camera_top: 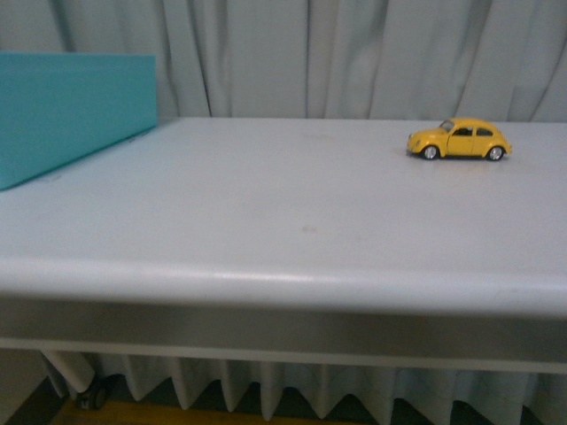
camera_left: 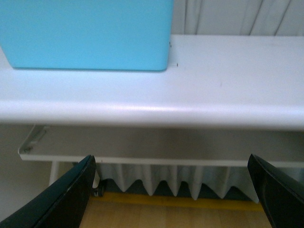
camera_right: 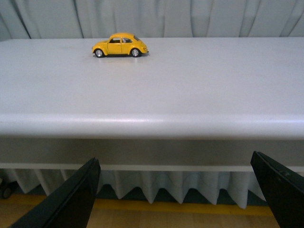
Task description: Wind up and store yellow beetle toy
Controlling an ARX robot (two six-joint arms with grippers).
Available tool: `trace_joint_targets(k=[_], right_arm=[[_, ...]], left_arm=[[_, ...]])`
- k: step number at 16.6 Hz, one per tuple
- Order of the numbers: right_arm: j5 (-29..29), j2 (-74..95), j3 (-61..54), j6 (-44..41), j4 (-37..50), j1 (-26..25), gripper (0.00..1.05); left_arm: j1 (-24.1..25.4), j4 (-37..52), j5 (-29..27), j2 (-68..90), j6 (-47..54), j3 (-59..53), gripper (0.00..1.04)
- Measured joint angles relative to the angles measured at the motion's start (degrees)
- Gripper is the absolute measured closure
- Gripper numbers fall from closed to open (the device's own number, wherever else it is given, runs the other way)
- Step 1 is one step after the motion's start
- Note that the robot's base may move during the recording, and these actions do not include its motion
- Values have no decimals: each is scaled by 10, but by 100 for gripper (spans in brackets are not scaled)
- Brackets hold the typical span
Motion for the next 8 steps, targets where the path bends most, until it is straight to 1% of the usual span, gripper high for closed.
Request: trace_joint_targets(k=[8], right_arm=[[0, 0, 0, 0, 1, 0, 7]], left_arm=[[0, 1, -1, 0, 0, 0, 7]])
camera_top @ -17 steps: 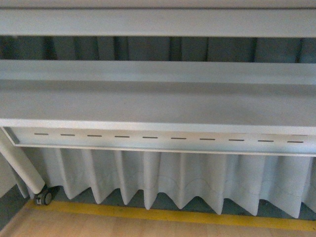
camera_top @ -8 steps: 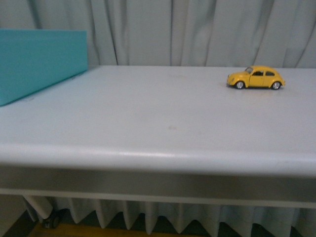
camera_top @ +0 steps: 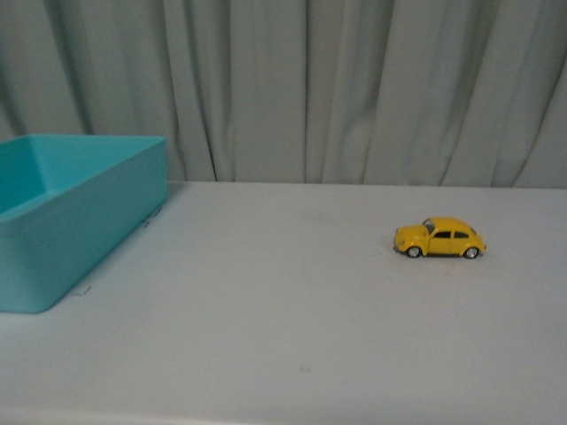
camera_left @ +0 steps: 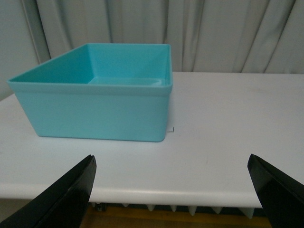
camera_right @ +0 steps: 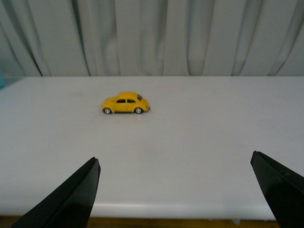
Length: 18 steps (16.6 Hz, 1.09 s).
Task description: Wind up and store yellow beetle toy
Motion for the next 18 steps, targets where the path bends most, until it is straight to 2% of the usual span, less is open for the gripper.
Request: trace_joint_targets(k=[18], right_arm=[[0, 0, 0, 0, 0, 0, 7]], left_arm=[[0, 0, 1, 0, 0, 0, 7]])
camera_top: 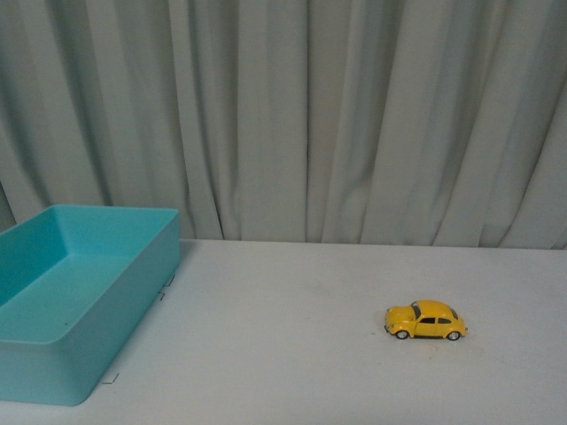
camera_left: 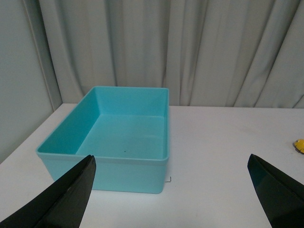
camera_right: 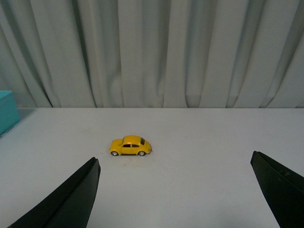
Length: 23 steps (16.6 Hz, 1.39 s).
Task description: Wind up and store yellow beetle toy
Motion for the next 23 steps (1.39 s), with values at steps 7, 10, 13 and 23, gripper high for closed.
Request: trace_joint_targets(k=[7, 10, 13, 23], right_arm=[[0, 0, 0, 0, 0, 0, 7], [0, 0, 0, 0, 0, 0, 7], [0, 0, 0, 0, 0, 0, 7], [0, 0, 0, 0, 0, 0, 7]], left_arm=[[0, 0, 0, 0, 0, 0, 7], [0, 0, 0, 0, 0, 0, 7], [0, 0, 0, 0, 0, 0, 7], [0, -1, 0, 0, 0, 0, 7]])
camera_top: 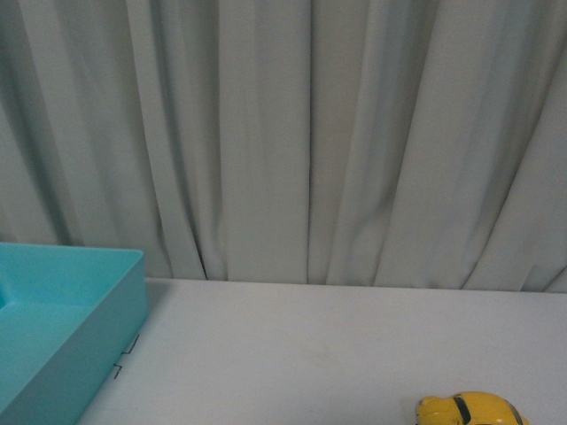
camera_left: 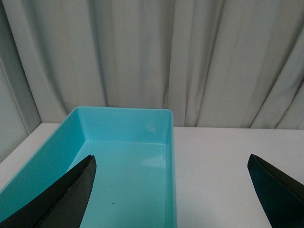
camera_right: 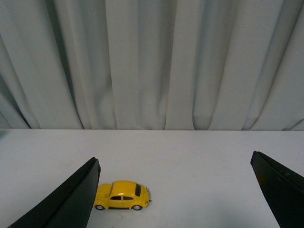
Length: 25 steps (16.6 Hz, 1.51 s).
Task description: Wind up and store yellow beetle toy
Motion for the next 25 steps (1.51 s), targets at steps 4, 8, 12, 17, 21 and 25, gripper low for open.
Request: trace_joint_targets(k=[4, 8, 12, 17, 21, 25], right_arm=[[0, 0, 0, 0, 1, 0, 7], [0, 0, 0, 0, 0, 0, 7], [0, 0, 0, 0, 0, 0, 7], [0, 0, 0, 0, 0, 0, 7], [0, 0, 0, 0, 0, 0, 7], [16, 7, 7, 23, -40, 6, 7]], left_arm=[[0, 1, 0, 0, 0, 0, 7], [0, 0, 0, 0, 0, 0, 7], [0, 1, 0, 0, 0, 0, 7], [0, 1, 0, 0, 0, 0, 7], [0, 1, 0, 0, 0, 0, 7], [0, 1, 0, 0, 0, 0, 7]])
